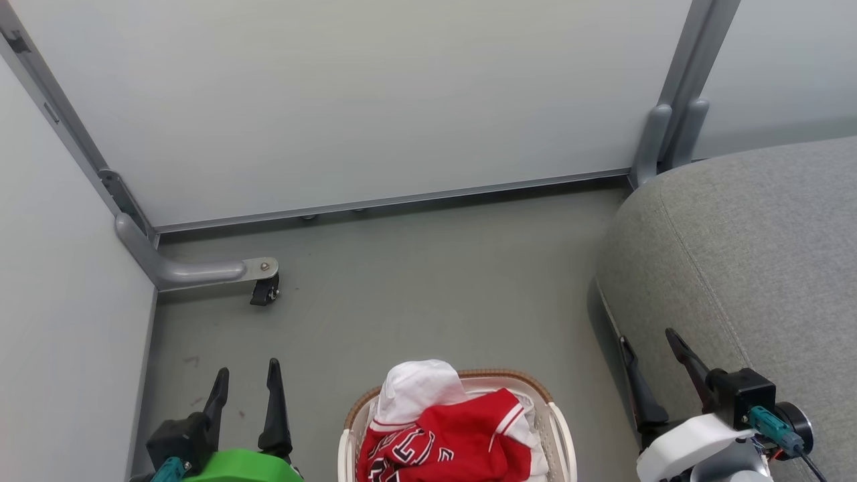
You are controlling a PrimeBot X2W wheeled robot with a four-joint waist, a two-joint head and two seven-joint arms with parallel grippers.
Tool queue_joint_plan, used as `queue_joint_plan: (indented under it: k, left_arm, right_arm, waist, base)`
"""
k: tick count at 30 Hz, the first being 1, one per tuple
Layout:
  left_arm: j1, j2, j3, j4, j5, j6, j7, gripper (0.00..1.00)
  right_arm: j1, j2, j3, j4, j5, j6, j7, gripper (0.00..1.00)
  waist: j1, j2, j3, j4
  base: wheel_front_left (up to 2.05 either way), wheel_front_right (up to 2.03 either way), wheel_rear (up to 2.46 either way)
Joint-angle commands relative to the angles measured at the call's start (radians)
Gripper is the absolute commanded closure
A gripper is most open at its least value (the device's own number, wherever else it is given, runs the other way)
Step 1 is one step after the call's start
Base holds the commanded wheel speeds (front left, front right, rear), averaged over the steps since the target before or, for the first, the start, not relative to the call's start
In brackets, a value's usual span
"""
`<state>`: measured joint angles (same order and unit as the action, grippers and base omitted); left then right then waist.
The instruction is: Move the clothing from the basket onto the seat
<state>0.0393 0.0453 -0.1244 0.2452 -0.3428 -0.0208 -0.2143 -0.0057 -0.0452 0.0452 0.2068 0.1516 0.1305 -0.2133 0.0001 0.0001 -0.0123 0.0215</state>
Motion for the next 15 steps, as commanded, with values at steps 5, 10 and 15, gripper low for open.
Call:
queue_joint_plan:
  k: [5, 10, 15]
  left_arm:
    - [0.015, 0.007, -0.004, 0.005, 0.051, -0.002, -0.018, 0.0]
    - [0.019, 0.007, -0.012, 0.01, 0.087, 0.001, -0.028, 0.0]
    - [0.02, 0.007, -0.019, 0.014, 0.116, 0.005, -0.036, 0.0]
  right_arm:
    - [0.018, -0.006, 0.01, -0.016, -0.046, 0.0, -0.021, 0.0]
    - [0.019, -0.007, 0.016, -0.017, -0.083, 0.0, -0.029, 0.0]
    - [0.023, -0.007, 0.021, -0.011, -0.122, 0.0, -0.038, 0.0]
  waist:
    - [-0.0001, -0.0001, -0.002, 0.001]
    - [-0.0001, -0.0001, -0.003, 0.004]
    - [-0.0001, -0.0001, -0.005, 0.005]
  base:
    - [0.0, 0.0, 0.0]
    - [0.0, 0.0, 0.0]
    - [0.0, 0.0, 0.0]
